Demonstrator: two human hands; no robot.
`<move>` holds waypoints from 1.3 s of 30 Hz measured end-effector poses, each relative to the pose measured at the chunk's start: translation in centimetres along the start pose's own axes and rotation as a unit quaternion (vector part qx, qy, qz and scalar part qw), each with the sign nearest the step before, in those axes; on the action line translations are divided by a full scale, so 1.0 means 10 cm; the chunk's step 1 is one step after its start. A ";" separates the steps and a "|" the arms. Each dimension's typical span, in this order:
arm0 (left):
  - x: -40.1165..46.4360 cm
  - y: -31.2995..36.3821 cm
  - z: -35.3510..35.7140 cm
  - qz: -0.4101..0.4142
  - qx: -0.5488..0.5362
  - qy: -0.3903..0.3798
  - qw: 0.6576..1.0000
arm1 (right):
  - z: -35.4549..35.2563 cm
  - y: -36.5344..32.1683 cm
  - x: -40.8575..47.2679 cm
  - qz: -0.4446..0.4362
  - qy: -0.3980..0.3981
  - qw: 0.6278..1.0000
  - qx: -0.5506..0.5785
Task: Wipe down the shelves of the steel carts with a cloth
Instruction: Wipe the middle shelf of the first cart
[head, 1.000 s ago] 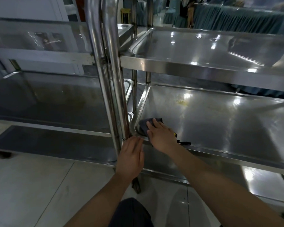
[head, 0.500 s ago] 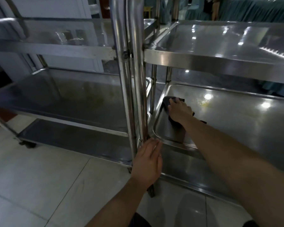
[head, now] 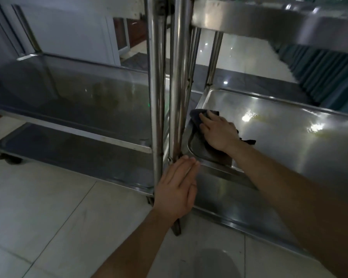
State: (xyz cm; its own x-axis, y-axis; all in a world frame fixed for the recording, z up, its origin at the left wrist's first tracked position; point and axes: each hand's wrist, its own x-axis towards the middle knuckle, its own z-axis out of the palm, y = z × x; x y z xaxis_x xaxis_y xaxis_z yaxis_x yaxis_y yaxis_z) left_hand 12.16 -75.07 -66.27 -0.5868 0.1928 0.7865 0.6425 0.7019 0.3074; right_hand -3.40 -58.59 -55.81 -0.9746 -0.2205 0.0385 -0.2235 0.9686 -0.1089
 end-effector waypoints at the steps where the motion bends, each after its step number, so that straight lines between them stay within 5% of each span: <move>1: -0.01 -0.03 0.02 0.005 -0.007 0.005 1.000 | -0.01 -0.01 -0.05 -0.005 -0.004 1.000 0.004; 12: -0.13 -0.06 0.16 0.011 -0.077 0.060 0.995 | -0.08 -0.22 -0.89 -0.083 -0.021 0.995 0.048; 19: -0.33 0.40 0.23 -0.024 -0.035 0.083 0.996 | -0.16 0.10 -1.61 -0.123 0.062 0.990 -0.034; 33: -0.42 2.23 1.55 0.084 -0.062 -0.100 0.989 | -0.08 2.66 -3.64 0.006 0.265 0.953 -0.149; 39: -0.37 3.11 2.43 0.149 -0.097 -0.166 0.970 | 0.11 3.58 -4.59 -0.010 0.351 0.917 -0.191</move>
State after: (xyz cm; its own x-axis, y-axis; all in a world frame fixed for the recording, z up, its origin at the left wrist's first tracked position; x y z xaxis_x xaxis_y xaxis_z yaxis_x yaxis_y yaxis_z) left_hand 22.34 -37.28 -72.63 -0.4668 0.5999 0.6498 0.8695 0.4456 0.2132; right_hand 33.33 -13.93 -62.52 -0.6920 -0.2410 0.6804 -0.0900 0.9641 0.2500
